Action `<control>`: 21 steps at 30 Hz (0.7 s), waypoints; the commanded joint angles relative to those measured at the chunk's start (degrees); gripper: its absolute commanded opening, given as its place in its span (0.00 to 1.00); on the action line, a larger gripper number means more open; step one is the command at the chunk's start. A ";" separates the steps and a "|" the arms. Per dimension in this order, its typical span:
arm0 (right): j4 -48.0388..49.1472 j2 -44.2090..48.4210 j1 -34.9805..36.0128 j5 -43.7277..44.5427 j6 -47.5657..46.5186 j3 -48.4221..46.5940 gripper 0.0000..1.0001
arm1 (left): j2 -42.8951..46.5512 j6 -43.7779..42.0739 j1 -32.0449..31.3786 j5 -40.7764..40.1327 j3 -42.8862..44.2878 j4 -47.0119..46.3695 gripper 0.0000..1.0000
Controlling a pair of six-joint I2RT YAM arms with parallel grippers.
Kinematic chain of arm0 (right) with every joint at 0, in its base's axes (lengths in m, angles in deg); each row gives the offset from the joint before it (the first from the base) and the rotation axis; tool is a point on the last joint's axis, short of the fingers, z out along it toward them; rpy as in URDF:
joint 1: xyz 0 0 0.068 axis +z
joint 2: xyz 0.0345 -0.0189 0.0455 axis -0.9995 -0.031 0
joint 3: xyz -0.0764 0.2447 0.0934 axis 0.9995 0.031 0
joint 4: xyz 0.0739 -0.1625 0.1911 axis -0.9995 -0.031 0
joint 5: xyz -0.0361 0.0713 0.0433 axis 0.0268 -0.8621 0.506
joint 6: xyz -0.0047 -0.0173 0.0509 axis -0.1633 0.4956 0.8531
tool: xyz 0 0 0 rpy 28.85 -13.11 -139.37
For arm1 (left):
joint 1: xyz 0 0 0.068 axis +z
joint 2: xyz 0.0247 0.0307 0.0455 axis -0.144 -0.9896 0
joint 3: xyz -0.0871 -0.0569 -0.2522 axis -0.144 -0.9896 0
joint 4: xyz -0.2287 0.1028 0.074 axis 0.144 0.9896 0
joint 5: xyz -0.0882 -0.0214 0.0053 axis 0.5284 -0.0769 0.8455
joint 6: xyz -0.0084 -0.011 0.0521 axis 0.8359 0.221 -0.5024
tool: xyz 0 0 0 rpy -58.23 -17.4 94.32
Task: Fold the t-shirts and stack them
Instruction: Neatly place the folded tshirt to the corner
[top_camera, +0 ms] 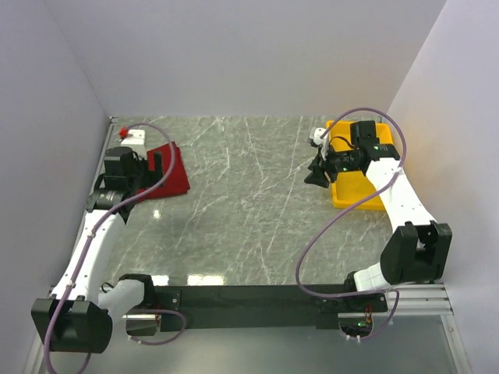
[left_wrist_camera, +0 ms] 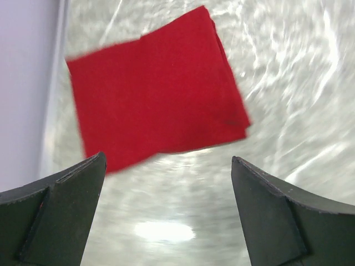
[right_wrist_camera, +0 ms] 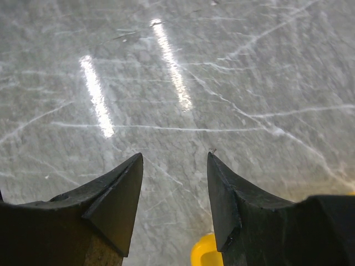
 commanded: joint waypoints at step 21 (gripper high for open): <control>13.47 10.22 -0.46 7.01 18.78 11.64 0.57 | -30.31 42.88 17.42 16.07 -2.79 -16.83 0.01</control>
